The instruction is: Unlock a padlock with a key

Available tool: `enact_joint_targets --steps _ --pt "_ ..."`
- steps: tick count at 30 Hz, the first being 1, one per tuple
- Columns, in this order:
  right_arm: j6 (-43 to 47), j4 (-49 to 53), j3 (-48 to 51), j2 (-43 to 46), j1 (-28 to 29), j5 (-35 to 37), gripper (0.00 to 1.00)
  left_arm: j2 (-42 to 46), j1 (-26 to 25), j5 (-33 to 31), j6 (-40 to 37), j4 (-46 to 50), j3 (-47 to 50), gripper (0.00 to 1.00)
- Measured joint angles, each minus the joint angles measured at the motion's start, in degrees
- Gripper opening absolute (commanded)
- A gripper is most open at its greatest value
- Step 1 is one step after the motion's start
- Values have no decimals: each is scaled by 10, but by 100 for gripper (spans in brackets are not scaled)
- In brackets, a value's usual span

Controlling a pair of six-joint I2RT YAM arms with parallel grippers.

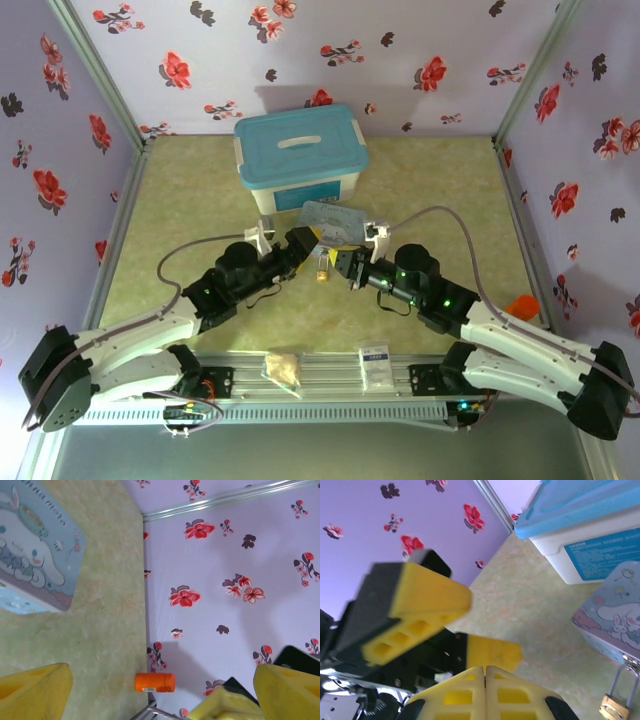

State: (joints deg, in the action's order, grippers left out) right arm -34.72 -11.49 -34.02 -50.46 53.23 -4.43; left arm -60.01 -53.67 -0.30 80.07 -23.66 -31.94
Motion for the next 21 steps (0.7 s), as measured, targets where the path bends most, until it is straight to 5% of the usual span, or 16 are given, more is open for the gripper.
enact_joint_targets --steps 13,21 --pt "-1 -101 9 -68 8 -23 0 -20 -15 -27 75 -76 2 90" --pt "-1 -119 12 -96 21 -32 0 -20 -16 -31 76 -77 2 66"
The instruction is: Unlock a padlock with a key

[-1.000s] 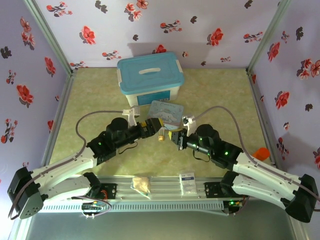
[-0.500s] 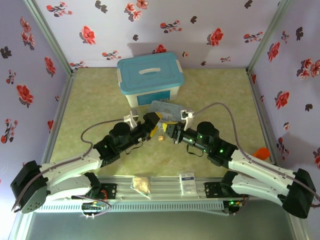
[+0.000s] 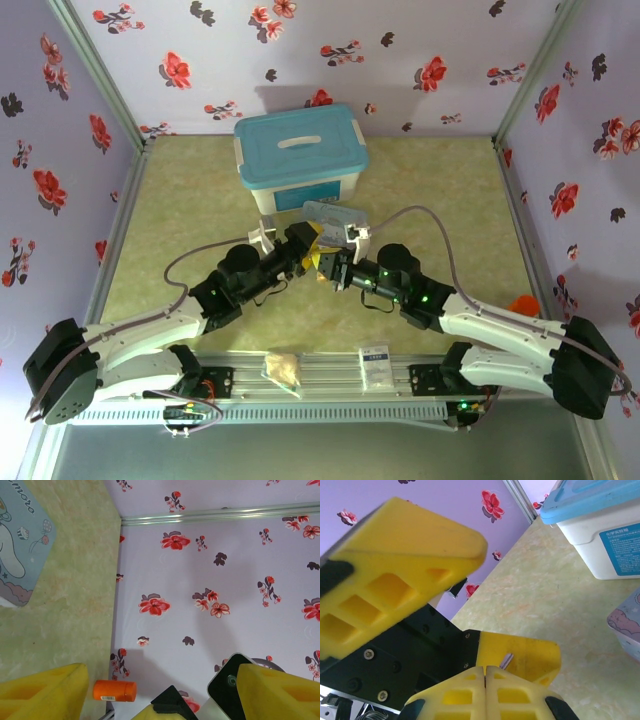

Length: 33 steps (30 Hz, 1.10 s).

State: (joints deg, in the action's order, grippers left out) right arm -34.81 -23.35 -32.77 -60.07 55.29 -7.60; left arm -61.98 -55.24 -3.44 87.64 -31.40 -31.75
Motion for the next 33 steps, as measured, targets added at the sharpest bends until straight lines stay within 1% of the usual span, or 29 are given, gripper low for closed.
enact_joint_targets --steps 3,4,5,7,8,12,14,18,19,21,25,26,27,28,29,30,33 --pt "0 -2 3 0 1 1 0 0 0 -2 -7 4 0 64" --pt "0 -2 5 0 2 1 0 1 0 -4 -9 7 0 62" --pt "0 -2 8 1 2 1 0 1 0 -5 -12 11 0 56" --pt "0 -2 11 2 2 1 0 1 0 -6 -19 19 0 41" --pt "0 -2 12 2 2 2 0 1 0 -7 -23 22 0 36" --pt "1 -2 13 8 2 3 0 1 0 -10 -27 30 0 32" --pt "1 -2 13 11 2 5 0 1 0 -11 -29 33 0 20" --pt "1 -2 14 14 2 9 0 1 0 -11 -35 36 0 13" --pt "1 -1 13 16 2 10 0 1 0 -12 -37 37 0 10" --pt "1 -2 14 20 2 12 0 1 0 -16 -42 40 0 1" --pt "3 4 14 23 2 15 0 5 0 -17 -52 50 0 0" --pt "3 7 14 24 2 16 10 6 0 -17 -56 54 0 0" --pt "3 7 15 26 2 16 29 7 0 -17 -61 58 -1 0" --pt "-1 7 20 30 2 16 55 9 -1 -17 -71 65 -3 0" --pt "-5 -1 29 37 -2 14 73 11 -1 -20 -83 71 -5 0" --pt "-14 -10 39 44 -9 11 76 12 -1 -21 -97 75 -7 0" --pt "-49 -56 77 62 -57 -19 80 18 -1 -30 -151 83 -14 0"
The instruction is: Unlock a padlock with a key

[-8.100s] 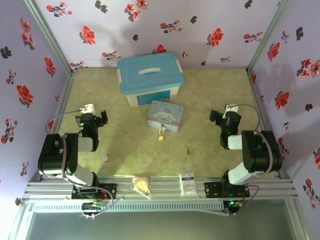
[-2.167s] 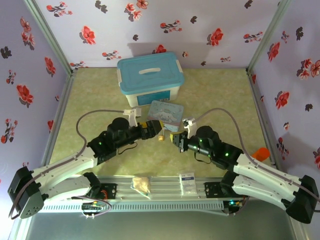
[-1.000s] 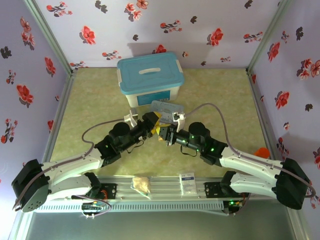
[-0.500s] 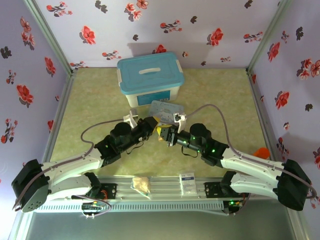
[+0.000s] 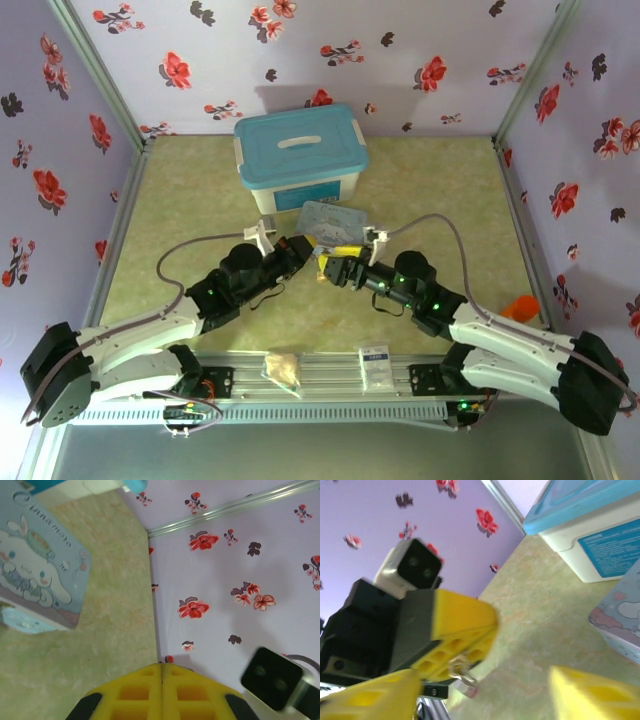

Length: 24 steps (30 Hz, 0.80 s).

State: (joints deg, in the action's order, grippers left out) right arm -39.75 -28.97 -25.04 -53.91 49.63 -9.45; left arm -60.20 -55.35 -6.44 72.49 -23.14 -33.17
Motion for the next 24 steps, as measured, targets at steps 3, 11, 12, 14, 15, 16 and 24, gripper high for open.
enact_joint_targets --steps 3,11,12,14,15,16,24 --pt "-20 -12 6 5 -31 -28 82 6 0 -3 -55 -14 -1 0" --pt "-54 -121 1 -9 -32 -125 83 10 0 18 -160 -113 0 0" --pt "-57 -136 1 -15 -32 -132 80 11 0 21 -165 -125 0 0" --pt "-65 -169 1 -31 -32 -147 73 13 0 28 -177 -152 2 0" --pt "-68 -181 0 -37 -32 -150 71 14 0 31 -181 -165 3 0" --pt "-73 -195 0 -46 -32 -154 68 14 0 36 -184 -176 3 0" --pt "-89 -259 -4 -82 -28 -166 64 14 0 51 -191 -216 5 0"
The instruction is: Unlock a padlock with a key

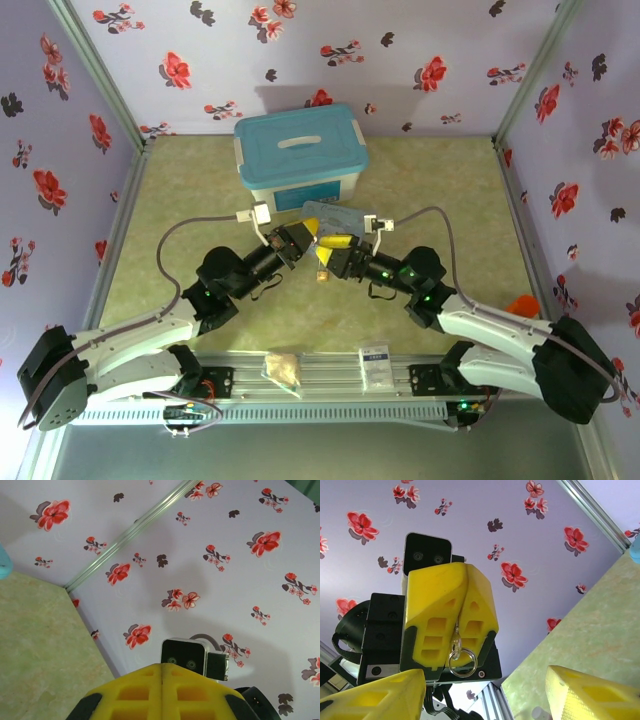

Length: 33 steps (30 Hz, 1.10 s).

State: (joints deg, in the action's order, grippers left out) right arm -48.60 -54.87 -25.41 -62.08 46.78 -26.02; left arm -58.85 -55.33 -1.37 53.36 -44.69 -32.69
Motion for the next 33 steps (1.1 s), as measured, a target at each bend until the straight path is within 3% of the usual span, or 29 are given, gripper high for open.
enact_joint_targets --steps 6,12,19,23,30,33 --pt "-1 -22 -15 -11 6 -4 61 0 0 1 0 -9 2 0" --pt "-2 -32 -17 -19 10 -5 40 0 0 1 0 -12 3 0" --pt "-10 -52 -21 -39 13 -6 35 -1 0 2 3 -21 9 0" --pt "-14 -61 -23 -49 16 -6 26 -5 0 2 11 -32 10 0" --pt "-21 -79 -23 -53 17 -5 0 -5 3 -1 18 -40 13 0" --pt "-25 -81 -23 -53 17 -5 0 -5 4 -3 18 -36 13 0"
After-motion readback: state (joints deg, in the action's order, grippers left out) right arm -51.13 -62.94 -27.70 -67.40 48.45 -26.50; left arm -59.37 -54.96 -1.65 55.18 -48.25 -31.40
